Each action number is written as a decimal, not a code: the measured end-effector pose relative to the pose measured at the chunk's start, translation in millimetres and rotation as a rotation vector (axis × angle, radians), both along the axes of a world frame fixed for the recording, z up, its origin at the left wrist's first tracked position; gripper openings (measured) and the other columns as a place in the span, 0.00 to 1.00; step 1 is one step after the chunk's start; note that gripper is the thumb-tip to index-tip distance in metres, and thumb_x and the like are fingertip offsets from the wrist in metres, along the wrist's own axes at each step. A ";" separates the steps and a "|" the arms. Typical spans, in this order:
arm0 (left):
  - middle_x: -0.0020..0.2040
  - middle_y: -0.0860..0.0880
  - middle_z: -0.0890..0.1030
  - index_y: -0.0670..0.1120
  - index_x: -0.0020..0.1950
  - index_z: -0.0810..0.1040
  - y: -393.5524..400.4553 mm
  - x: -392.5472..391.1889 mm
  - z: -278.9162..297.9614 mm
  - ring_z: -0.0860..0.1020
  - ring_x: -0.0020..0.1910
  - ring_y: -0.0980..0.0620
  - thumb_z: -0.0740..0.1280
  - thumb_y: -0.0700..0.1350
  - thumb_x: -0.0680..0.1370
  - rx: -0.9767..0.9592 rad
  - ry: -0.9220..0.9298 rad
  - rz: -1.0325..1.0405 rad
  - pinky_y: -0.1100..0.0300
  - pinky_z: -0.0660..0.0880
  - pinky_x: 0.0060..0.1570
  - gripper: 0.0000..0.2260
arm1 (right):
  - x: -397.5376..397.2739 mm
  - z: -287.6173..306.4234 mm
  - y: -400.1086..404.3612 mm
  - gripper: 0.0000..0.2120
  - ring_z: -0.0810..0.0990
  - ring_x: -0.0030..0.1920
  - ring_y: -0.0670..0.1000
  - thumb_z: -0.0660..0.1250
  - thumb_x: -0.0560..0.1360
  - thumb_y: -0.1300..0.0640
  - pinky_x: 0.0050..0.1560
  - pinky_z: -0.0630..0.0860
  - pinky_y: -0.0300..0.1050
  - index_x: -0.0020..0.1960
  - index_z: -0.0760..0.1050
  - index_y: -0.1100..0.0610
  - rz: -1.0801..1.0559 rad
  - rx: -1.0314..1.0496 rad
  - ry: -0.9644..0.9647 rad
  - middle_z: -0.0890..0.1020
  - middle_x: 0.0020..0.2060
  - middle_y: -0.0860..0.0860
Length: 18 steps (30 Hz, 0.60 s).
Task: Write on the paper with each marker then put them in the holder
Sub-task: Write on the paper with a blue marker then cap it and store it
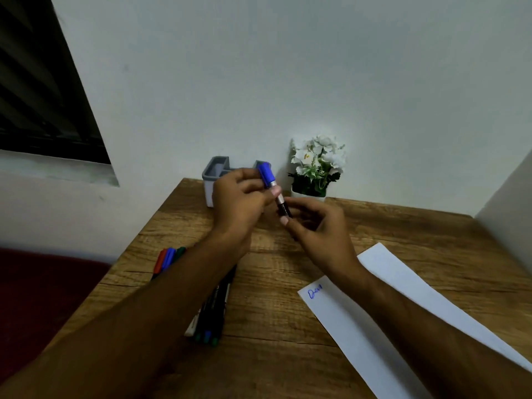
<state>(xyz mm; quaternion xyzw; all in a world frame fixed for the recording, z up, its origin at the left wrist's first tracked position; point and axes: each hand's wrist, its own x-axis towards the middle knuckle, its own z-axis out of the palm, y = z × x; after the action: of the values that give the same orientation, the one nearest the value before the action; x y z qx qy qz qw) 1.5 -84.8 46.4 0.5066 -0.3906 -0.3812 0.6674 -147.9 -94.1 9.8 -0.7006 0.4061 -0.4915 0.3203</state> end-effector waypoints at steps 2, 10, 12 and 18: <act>0.45 0.46 0.86 0.41 0.56 0.82 -6.3 -0.4 -4.1 0.85 0.46 0.51 0.77 0.37 0.70 -0.029 -0.222 0.024 0.58 0.82 0.45 0.16 | 11.1 5.7 -13.2 0.16 0.86 0.43 0.43 0.77 0.72 0.67 0.48 0.84 0.48 0.58 0.85 0.55 -0.050 0.016 0.021 0.88 0.45 0.46; 0.41 0.51 0.85 0.42 0.52 0.85 -49.5 16.8 25.7 0.83 0.40 0.61 0.77 0.36 0.70 -0.173 -0.558 0.154 0.70 0.79 0.44 0.12 | 45.9 39.0 -59.4 0.15 0.86 0.46 0.44 0.74 0.73 0.67 0.52 0.83 0.40 0.58 0.85 0.57 -0.227 -0.169 0.113 0.89 0.47 0.51; 0.42 0.50 0.86 0.43 0.52 0.85 -64.6 21.7 34.8 0.83 0.40 0.59 0.78 0.38 0.70 -0.195 -0.607 0.191 0.68 0.80 0.46 0.12 | 51.8 43.1 -64.8 0.16 0.86 0.50 0.47 0.72 0.75 0.68 0.56 0.82 0.40 0.60 0.84 0.58 -0.259 -0.189 0.144 0.88 0.50 0.53; 0.47 0.46 0.86 0.42 0.55 0.84 -95.3 31.0 19.6 0.81 0.41 0.58 0.77 0.40 0.71 -0.090 -0.719 0.275 0.76 0.71 0.42 0.13 | 51.1 34.6 -62.2 0.16 0.86 0.52 0.50 0.70 0.75 0.69 0.60 0.82 0.45 0.62 0.83 0.60 -0.271 -0.145 0.216 0.88 0.52 0.55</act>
<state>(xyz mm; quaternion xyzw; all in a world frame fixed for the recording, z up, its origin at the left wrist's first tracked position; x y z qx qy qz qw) 32.5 -180.0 66.0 0.6257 -0.5446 -0.0688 0.5542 -96.8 -156.4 44.4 -0.7095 0.4924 -0.4800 0.1544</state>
